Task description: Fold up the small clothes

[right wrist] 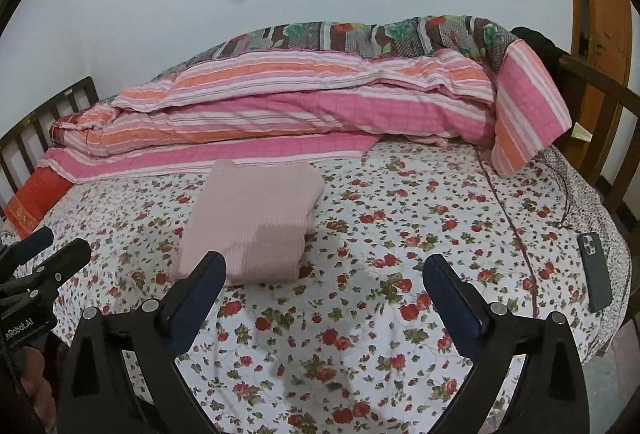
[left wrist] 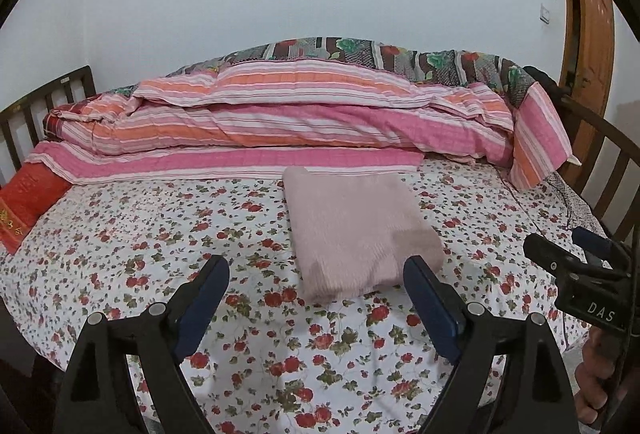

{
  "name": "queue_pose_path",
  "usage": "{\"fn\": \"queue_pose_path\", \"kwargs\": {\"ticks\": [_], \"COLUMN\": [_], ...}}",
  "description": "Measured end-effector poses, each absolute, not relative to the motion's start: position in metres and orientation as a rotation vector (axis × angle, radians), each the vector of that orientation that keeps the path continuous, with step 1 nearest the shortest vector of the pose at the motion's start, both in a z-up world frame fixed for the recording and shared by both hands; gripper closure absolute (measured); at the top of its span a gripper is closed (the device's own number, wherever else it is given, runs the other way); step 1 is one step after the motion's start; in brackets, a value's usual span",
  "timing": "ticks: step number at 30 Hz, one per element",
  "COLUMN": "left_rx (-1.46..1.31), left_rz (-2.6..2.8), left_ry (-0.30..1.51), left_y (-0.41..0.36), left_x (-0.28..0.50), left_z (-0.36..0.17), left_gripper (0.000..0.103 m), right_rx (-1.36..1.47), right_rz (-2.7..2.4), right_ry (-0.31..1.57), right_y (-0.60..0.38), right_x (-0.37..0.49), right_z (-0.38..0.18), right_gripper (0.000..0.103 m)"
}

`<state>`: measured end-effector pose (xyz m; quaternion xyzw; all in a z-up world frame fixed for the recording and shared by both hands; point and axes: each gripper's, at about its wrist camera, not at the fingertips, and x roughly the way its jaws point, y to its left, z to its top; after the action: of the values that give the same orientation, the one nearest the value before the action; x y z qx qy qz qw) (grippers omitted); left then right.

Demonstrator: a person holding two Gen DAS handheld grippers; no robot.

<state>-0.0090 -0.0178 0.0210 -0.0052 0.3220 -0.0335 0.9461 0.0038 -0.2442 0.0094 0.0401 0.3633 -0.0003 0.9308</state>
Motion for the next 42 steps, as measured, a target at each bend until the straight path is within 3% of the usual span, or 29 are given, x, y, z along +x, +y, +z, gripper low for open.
{"fn": "queue_pose_path", "kwargs": {"ticks": [42], "left_rx": [-0.021], "left_rz": [-0.059], "left_ry": [0.644], "left_y": [-0.012], "left_x": [-0.021], "left_z": [0.031], "left_gripper": [0.015], "right_rx": [0.068], "right_rz": [-0.009], "right_ry": [0.735], "right_y": [-0.234], "right_x": [-0.007], "right_z": [0.018], "right_gripper": [0.005]}}
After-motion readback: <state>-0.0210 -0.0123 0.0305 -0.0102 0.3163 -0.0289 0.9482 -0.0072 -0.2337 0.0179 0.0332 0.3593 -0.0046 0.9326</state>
